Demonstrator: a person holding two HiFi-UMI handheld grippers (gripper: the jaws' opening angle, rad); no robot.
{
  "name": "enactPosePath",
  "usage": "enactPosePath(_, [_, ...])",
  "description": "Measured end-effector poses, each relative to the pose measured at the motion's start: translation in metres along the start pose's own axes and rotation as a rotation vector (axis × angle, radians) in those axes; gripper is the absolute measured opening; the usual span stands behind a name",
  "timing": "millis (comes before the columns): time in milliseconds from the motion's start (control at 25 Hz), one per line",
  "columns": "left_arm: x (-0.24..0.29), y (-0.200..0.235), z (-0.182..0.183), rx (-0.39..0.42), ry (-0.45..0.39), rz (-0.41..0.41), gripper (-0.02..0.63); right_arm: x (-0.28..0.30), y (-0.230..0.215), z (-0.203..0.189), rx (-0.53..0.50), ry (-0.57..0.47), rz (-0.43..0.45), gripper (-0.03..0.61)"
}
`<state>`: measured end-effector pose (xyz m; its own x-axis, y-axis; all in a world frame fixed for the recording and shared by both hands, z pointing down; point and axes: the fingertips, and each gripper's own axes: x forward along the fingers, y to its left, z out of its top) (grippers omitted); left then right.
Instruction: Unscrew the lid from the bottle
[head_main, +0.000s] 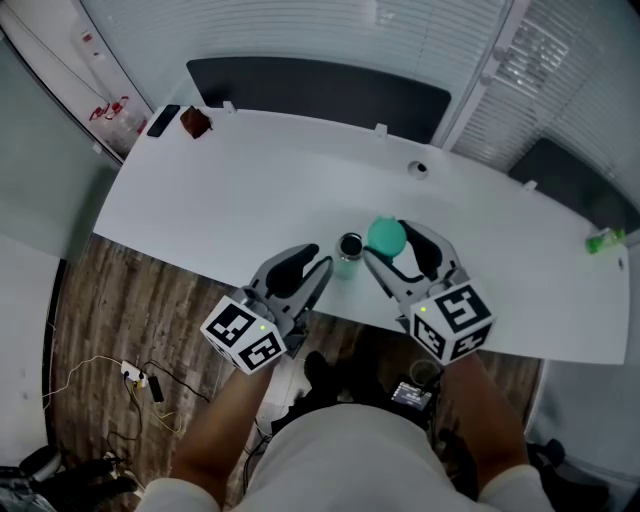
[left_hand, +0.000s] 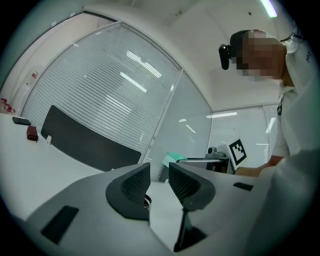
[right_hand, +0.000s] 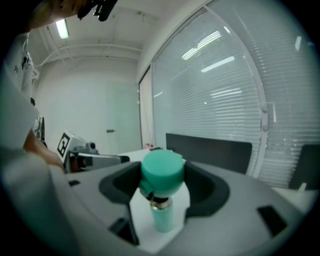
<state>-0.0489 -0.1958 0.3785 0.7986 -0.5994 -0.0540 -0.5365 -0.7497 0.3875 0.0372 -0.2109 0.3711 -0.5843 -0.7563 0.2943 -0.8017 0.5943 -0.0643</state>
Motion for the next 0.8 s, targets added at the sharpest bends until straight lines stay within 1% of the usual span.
enactPosePath(280, [-0.020, -0.012, 0.021, -0.077, -0.063, -0.024, 0.070, -0.026, 0.003, 0.012, 0.077, -0.059, -0.002, 0.284])
enactPosePath(440, [-0.034, -0.019, 0.026, -0.118, -0.088, -0.035, 0.035, -0.043, 0.004, 0.013, 0.125, -0.084, -0.019, 0.284])
enactPosePath(640, [-0.048, -0.025, 0.025, -0.187, -0.110, -0.044, 0.026, -0.060, 0.001, 0.011, 0.190, -0.103, -0.044, 0.284])
enactPosePath(800, [-0.056, -0.033, 0.023, -0.210, -0.104, -0.067, 0.026, -0.071, -0.001, 0.006, 0.234, -0.114, -0.068, 0.284])
